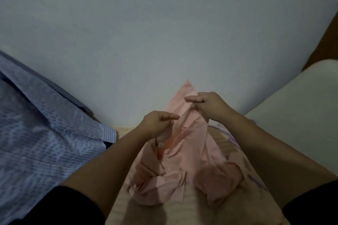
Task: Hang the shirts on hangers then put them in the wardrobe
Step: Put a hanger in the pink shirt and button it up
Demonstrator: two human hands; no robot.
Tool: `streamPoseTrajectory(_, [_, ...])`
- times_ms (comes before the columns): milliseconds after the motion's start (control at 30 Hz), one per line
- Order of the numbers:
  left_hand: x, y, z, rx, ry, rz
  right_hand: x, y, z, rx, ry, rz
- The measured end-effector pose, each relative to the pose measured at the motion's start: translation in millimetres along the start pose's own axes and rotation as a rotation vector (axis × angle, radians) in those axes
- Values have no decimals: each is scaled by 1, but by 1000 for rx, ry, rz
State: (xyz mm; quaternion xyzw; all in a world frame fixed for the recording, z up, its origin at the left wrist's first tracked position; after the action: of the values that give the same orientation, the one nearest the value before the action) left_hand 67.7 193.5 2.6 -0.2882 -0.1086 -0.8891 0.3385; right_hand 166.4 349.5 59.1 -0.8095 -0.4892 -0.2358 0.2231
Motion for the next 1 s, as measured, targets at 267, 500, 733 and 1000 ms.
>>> streamPoseTrajectory(267, [92, 55, 126, -188, 128, -8, 89, 46, -126, 131, -145, 73])
streamPoseTrajectory(500, [133, 104, 187, -234, -68, -278, 149, 87, -213, 267, 85, 226])
streamPoseTrajectory(733, [174, 138, 214, -206, -384, -159, 183, 129, -243, 289, 211, 305])
streamPoseTrajectory(1000, [226, 190, 248, -160, -827, 58, 202, 175, -274, 377, 271, 462])
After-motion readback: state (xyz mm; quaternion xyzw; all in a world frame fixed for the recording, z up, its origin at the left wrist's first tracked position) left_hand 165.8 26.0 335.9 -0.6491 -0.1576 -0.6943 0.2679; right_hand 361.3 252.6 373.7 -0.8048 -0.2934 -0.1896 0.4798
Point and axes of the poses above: each hand's wrist, its own y-axis away from the middle knuckle, its own x-axis out of the back of the hand, z = x × y, the point moved 3 cm from there along -y, towards the middle knuckle, and after that the axes turned 1 degree about y, right-handed, at the moved point
